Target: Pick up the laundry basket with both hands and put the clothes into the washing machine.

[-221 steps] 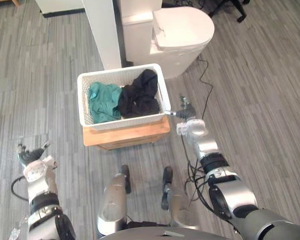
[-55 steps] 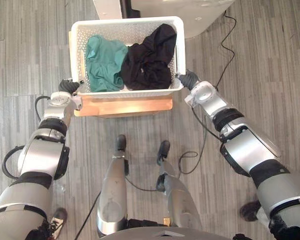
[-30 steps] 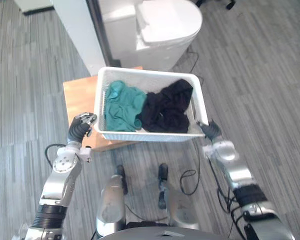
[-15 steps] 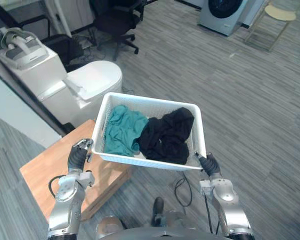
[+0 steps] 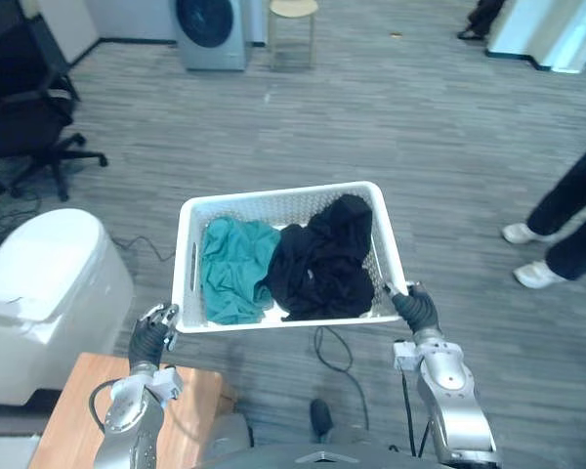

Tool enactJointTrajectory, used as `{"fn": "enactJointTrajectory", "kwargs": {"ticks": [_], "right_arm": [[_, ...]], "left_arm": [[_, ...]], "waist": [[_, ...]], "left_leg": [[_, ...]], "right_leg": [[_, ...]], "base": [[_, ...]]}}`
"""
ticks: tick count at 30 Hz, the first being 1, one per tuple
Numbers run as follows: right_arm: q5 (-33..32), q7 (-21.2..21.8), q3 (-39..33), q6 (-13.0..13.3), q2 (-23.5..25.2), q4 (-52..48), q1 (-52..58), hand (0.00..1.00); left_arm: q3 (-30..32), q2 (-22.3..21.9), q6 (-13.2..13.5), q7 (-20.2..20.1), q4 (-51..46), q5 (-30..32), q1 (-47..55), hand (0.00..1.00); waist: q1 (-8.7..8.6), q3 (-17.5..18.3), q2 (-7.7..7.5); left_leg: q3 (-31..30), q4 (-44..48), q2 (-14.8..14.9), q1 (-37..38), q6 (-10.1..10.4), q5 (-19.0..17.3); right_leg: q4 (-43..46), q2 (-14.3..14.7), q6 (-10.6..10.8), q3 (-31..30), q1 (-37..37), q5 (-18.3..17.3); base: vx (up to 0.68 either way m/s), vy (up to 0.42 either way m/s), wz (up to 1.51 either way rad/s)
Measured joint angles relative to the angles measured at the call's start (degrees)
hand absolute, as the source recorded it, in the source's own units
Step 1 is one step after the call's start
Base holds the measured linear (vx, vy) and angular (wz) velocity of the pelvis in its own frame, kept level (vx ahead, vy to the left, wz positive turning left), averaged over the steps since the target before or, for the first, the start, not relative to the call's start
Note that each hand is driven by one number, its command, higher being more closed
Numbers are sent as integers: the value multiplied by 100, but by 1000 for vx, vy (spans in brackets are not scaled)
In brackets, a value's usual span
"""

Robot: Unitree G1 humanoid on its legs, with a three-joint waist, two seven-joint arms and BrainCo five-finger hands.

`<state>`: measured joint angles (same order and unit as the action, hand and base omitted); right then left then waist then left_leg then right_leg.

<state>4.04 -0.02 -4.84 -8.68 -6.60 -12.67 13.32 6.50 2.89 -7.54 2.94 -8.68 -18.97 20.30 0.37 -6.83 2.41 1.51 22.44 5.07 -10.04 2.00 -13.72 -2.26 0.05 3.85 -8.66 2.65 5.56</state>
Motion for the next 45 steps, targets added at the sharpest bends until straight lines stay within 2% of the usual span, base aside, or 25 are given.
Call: {"fn": "enactJointTrajectory", "kwargs": {"ticks": [4,7,9,10,11,12,14,17,23,25,27,29,31,32,33,34,35,36,38,39,40,41,42,44,45], "right_arm": [[-27,2,-49,-5,156,3,229,100],[-27,6,-2,-4,146,3,163,100],[-24,56,40,-3,157,4,115,100],[-23,75,156,-2,141,21,64,100],[-20,80,174,-3,117,29,17,100],[-16,83,191,-3,89,32,-12,100],[-17,75,199,-3,64,83,-17,100],[-20,72,230,-2,-175,182,-53,100],[-20,75,247,-1,-183,438,-62,100],[-19,77,285,-1,-168,621,-78,100],[-18,77,371,-2,-289,731,-149,100],[-17,77,467,-3,-310,731,-226,100],[-17,57,462,-2,-308,729,-436,100],[-17,47,463,-1,-348,730,-617,100],[-18,47,464,-1,-362,736,-698,100],[-20,12,466,-1,-371,765,-824,100],[-40,-30,500,16,-336,948,-987,100],[-48,-65,548,16,-286,1138,-1121,100],[-163,-163,715,15,-322,1383,-1378,100],[-216,-203,793,18,-309,1580,-1635,100],[-238,-219,803,20,-315,1653,-1740,100],[-262,-270,808,19,-323,1793,-1933,100],[-266,-279,877,19,-379,1849,-2069,100],[-344,-280,1026,17,-383,1956,-2060,100],[-410,-257,1086,17,-402,2030,-2073,100]], "left_arm": [[-4,-9,-14,-15,-12,2,13,100],[52,-66,-12,-15,-37,2,90,100],[155,-173,-12,-14,-110,1,249,100],[229,-219,-6,-16,-164,-1,353,100],[240,-277,-4,-9,-193,-1,420,100],[254,-290,6,-9,-212,-1,436,100],[257,-337,14,-7,-192,1,392,100],[236,-399,36,-6,-206,1,365,100],[234,-398,38,-1,-181,6,344,100],[255,-394,50,10,-114,6,340,100],[264,-409,48,13,100,5,361,100],[339,-413,47,8,147,2,417,100],[414,-454,51,-9,139,0,371,100],[456,-534,55,-8,130,0,321,100],[469,-571,65,-7,121,-1,298,100],[469,-649,71,-3,86,0,252,100],[513,-643,83,18,67,-1,188,100],[583,-614,88,49,64,0,99,100],[723,-627,113,86,39,0,-122,100],[808,-607,139,162,10,0,-205,100],[832,-624,145,171,6,-1,-262,100],[846,-670,146,198,3,-1,-306,100],[871,-680,142,220,-3,0,-303,100],[946,-697,135,258,1,1,-263,100],[963,-717,139,287,8,7,-259,100]], "waist": [[-97,9,-10],[-37,-9,26],[60,-27,51],[124,-61,80],[139,-89,241],[148,-96,272],[138,-71,338],[119,-13,409],[155,-16,337],[229,-66,336],[294,-237,441],[298,-326,431],[329,-383,405],[347,-389,404],[375,-397,411],[456,-412,456],[547,-447,484],[565,-459,381],[618,-542,340],[696,-658,412],[722,-695,431],[762,-712,508],[814,-733,660],[873,-733,641],[880,-752,726]], "left_leg": [[104,-197,-51,113,15,89],[393,-284,56,243,27,78],[748,-372,184,464,4,44],[1081,-367,268,614,-18,-9],[1296,-339,382,748,4,-32],[1381,-300,382,818,61,-88],[1400,-53,423,869,148,-289],[1288,55,555,884,244,-464],[1240,245,911,935,396,-592],[1250,844,1124,900,401,-609],[1290,1942,1403,777,183,-406],[1286,2813,1535,488,167,128],[1250,2821,1325,151,422,-361],[1153,2219,997,-15,409,-531],[1077,1824,826,-68,404,-538],[835,948,567,-91,428,-398],[658,551,346,8,198,79],[719,279,181,174,150,149],[880,516,198,184,155,182],[843,1576,352,-361,300,-106],[706,1858,365,-622,235,-218],[550,1616,384,-827,183,-230],[528,1364,517,-882,232,52],[676,1428,395,-675,-41,-255],[695,1535,415,-523,-402,-458]], "right_leg": [[114,-33,111,20,180,115],[87,70,190,40,234,293],[-198,99,202,432,161,468],[-197,-75,-236,1335,97,-209],[8,-191,-314,2015,107,-443],[136,-280,-375,2286,142,-350],[146,-256,-274,2218,105,114],[-262,-51,-279,2147,-110,260],[-259,219,-342,2221,-283,205],[-243,347,-393,2205,-505,89],[-244,454,-476,2077,-896,-60],[-263,418,-491,1920,-1124,-184],[-259,299,-512,1705,-1112,-265],[-241,167,-536,1628,-1031,-249],[-240,114,-538,1575,-997,-247],[-242,59,-514,1534,-962,-261],[-242,-27,-446,1479,-1012,-295],[-247,-153,-368,1390,-1041,-351],[-154,-154,-418,1381,-1056,-352],[-95,-182,-303,1337,-1112,-299],[-114,-202,-131,1271,-1144,-378],[-182,-179,-59,1253,-1168,-449],[-240,-122,20,1185,-1256,-543],[-136,-211,-130,1025,-1477,-1063],[1709,-180,282,956,-1104,-1315]], "base": [[119,88,-19],[32,16,-44],[-39,-31,-96],[-39,-54,-116],[-29,-48,-115],[26,11,-81],[-1,-9,-49],[25,-38,-26],[62,8,3],[133,28,-3],[129,31,-29],[110,63,-31],[103,113,-27],[92,128,-26],[105,205,-40],[103,232,-44],[119,238,-37],[115,159,-7],[176,111,11],[152,195,8],[81,217,7],[81,231,-3],[222,325,-3],[251,307,-1],[323,264,4]]}}
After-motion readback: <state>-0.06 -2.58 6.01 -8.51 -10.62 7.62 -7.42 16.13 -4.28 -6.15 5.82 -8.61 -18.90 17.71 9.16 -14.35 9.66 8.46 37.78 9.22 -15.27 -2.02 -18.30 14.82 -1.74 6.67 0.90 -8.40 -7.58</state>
